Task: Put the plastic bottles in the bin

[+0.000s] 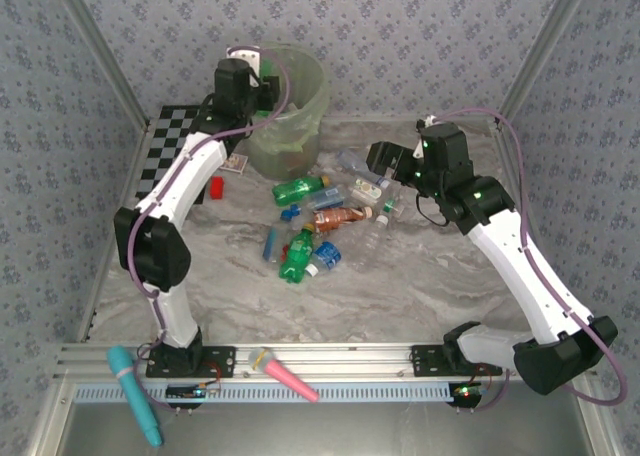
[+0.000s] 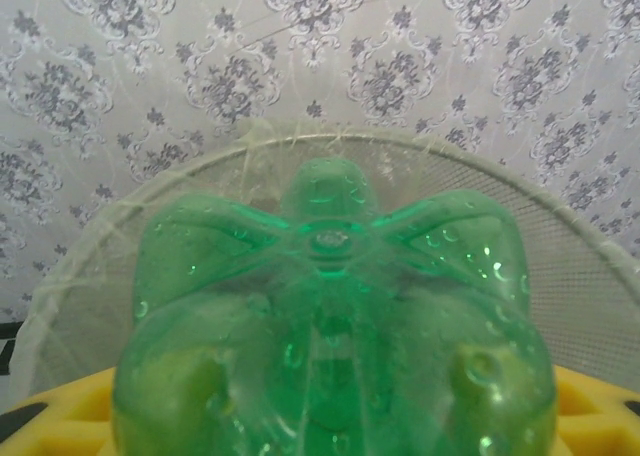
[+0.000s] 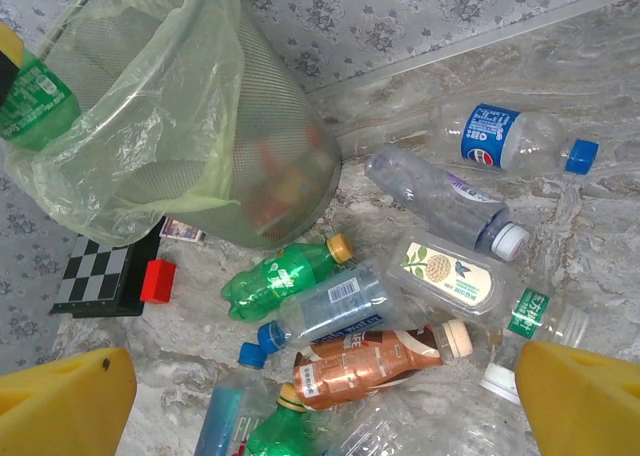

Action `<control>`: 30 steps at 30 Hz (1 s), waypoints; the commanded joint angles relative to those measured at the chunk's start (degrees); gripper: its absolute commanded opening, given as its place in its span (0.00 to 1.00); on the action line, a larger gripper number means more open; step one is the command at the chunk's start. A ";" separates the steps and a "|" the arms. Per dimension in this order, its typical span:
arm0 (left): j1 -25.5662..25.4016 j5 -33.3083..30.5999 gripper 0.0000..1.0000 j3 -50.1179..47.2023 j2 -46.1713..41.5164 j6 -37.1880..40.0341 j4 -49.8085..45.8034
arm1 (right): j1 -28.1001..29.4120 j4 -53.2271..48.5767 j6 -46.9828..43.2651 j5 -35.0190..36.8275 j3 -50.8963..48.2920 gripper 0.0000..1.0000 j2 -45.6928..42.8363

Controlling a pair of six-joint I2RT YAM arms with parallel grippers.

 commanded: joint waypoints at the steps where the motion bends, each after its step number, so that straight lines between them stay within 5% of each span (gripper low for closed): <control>1: 1.08 -0.09 0.52 -1.34 -4.65 -1.17 9.03 | 0.51 0.21 -0.94 -0.70 2.50 0.99 1.03; 25: 2.58 1.98 0.54 -4.17 -5.52 -1.36 7.89 | 1.48 -0.10 -1.37 0.07 3.99 0.99 2.64; 28: 2.58 2.51 0.70 -3.99 -5.60 -1.18 7.15 | 1.51 -0.06 -1.36 0.05 3.84 0.99 2.61; 30: 2.58 2.47 0.91 -3.72 -5.69 -1.28 6.69 | 1.55 -0.07 -1.35 0.02 3.84 0.99 2.58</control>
